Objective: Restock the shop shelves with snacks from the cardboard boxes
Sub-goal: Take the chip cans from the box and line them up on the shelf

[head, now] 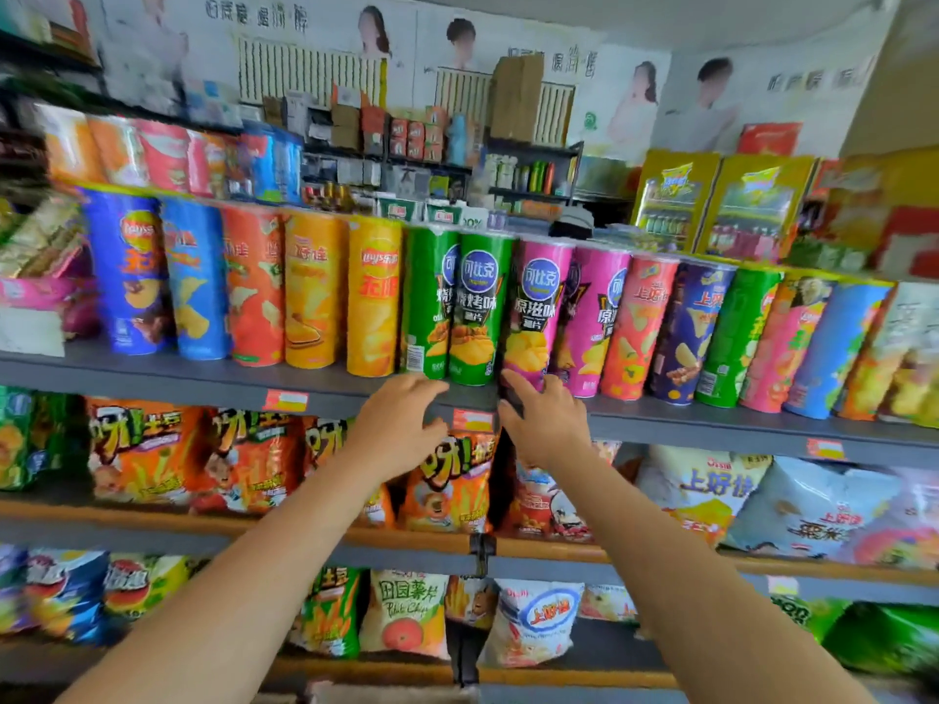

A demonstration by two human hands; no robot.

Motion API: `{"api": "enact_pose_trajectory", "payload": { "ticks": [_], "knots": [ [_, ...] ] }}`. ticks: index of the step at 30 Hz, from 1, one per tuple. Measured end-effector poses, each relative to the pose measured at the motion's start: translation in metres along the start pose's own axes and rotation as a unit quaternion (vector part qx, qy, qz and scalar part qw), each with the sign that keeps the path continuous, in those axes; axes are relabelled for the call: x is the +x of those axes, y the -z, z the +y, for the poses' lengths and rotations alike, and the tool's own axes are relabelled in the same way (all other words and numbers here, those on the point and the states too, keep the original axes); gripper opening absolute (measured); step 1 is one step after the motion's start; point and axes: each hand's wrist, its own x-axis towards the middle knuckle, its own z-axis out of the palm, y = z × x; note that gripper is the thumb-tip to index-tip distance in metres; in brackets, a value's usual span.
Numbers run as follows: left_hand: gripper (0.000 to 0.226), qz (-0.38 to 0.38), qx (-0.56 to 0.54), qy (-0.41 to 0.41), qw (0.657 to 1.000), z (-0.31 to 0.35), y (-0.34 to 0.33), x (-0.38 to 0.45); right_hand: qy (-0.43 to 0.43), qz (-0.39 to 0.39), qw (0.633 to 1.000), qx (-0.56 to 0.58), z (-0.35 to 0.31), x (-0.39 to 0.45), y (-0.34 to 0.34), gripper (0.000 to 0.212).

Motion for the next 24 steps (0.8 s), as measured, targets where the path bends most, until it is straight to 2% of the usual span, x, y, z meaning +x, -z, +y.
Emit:
{"api": "enact_pose_trajectory", "payload": {
  "ticks": [8, 12, 17, 21, 24],
  "knots": [
    [0.065, -0.008, 0.002, -0.017, 1.000, 0.022, -0.012, 0.033, -0.020, -0.005, 0.999, -0.024, 0.001, 0.013, 0.001, 0.052],
    [0.069, 0.001, 0.009, -0.006, 1.000, 0.028, -0.015, 0.043, -0.006, 0.011, 1.000, 0.007, 0.004, 0.017, 0.004, 0.055],
    [0.075, -0.006, 0.111, 0.015, 0.994, 0.038, -0.013, 0.052, 0.010, 0.038, 0.999, 0.032, 0.013, 0.023, 0.008, 0.061],
    [0.070, 0.018, 0.179, 0.021, 0.984, 0.043, -0.022, 0.055, 0.016, 0.051, 0.998, 0.027, 0.016, 0.026, 0.007, 0.061],
    [0.064, 0.026, 0.198, 0.027, 0.980, 0.043, -0.026, 0.058, 0.031, 0.081, 0.994, 0.074, 0.023, 0.023, 0.006, 0.057]
  ]
}}
